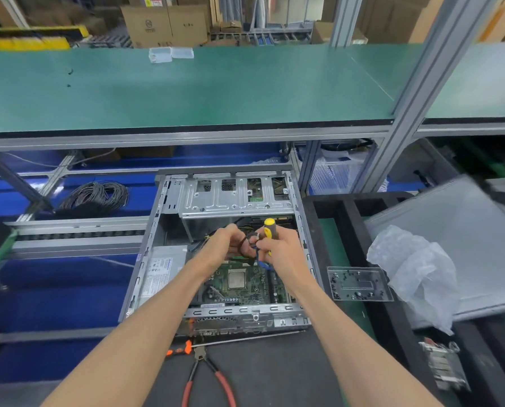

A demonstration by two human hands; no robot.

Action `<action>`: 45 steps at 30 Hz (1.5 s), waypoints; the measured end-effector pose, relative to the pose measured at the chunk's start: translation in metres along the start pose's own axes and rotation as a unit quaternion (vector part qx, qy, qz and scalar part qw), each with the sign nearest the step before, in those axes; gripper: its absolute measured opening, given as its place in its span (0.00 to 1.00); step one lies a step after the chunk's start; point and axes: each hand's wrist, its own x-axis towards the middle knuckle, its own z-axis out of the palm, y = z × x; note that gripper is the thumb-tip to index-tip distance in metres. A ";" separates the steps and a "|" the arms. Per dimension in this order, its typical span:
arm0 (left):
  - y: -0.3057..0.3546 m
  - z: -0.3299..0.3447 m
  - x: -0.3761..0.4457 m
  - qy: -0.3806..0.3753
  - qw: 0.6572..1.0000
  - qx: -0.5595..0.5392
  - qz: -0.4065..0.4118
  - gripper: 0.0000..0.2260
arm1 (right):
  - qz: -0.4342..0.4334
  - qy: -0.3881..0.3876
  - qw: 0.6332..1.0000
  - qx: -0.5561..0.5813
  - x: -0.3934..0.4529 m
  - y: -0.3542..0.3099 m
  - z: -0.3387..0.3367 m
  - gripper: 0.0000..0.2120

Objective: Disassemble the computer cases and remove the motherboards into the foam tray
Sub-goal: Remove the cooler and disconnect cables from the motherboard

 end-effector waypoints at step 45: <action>0.004 -0.033 -0.032 0.007 0.993 -0.099 -0.059 0.07 | 0.231 -0.019 0.967 -0.102 0.007 0.022 0.006 0.07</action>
